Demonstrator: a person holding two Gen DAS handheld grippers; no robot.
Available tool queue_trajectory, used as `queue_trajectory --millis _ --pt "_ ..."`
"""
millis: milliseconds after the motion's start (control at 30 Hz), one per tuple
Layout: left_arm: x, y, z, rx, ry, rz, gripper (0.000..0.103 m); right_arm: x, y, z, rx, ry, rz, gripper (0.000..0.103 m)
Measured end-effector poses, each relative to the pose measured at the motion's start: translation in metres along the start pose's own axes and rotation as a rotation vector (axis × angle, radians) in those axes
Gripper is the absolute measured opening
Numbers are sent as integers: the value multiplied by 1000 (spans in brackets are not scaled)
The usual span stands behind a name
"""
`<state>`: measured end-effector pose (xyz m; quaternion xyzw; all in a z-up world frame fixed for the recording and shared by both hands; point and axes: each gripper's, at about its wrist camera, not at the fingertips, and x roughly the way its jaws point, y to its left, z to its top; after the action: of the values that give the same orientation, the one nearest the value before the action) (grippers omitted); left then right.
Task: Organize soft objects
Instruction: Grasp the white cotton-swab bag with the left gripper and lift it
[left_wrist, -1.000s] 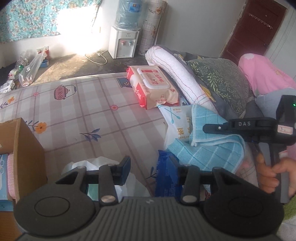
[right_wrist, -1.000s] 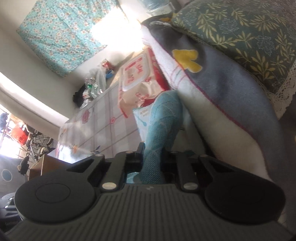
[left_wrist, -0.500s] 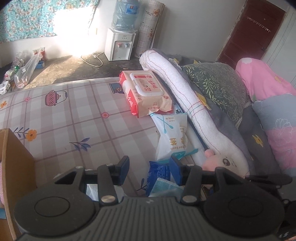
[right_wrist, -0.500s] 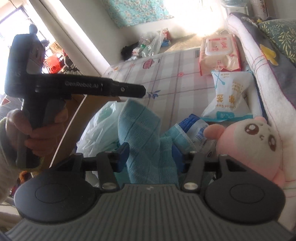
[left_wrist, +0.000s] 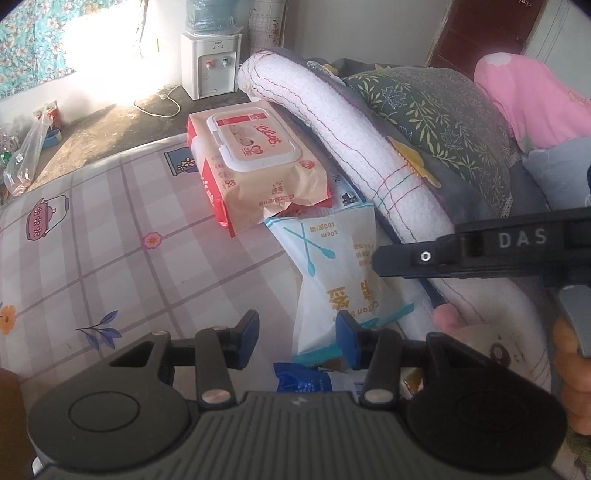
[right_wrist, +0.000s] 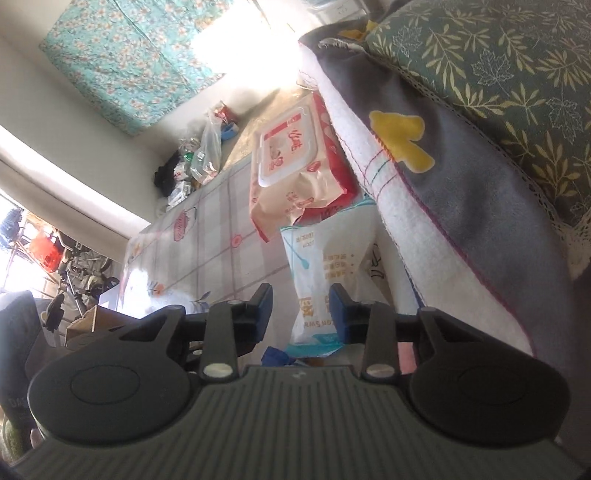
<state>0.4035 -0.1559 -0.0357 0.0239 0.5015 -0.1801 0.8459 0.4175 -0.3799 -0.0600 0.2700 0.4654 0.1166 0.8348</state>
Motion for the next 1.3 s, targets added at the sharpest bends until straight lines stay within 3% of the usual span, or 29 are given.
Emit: queue_trajectory --millis 233,433,533,600,667,700,733,800,867,1067,1300 --pt "44 -1 15 -4 73 -4 46 61 -13 21 17 79 -107 30" --pt "67 18 22 -119 140 -71 57 81 -23 25 38 116 -98 30" --pt "71 28 25 -157 151 -105 58 88 -24 28 38 135 -98 31" --pt "72 31 26 -169 147 -114 55 90 -24 27 46 140 -88 32" --pt "72 33 26 -196 146 -145 44 90 -22 24 56 136 -78 32" --pt "72 35 27 -216 147 -178 32 87 -23 22 52 133 -76 32" --pt "70 34 27 -218 145 -175 29 86 -21 21 43 127 -77 31" --pt "67 29 28 -195 130 -160 25 81 -21 20 36 109 -65 23" --pt "60 24 28 -180 118 -152 19 75 -21 19 45 90 -47 21" --pt "33 23 26 -167 76 -139 14 58 -3 10 12 43 -30 18" --pt "-46 35 26 -159 -54 -134 13 15 53 7 -73 -44 7 17"
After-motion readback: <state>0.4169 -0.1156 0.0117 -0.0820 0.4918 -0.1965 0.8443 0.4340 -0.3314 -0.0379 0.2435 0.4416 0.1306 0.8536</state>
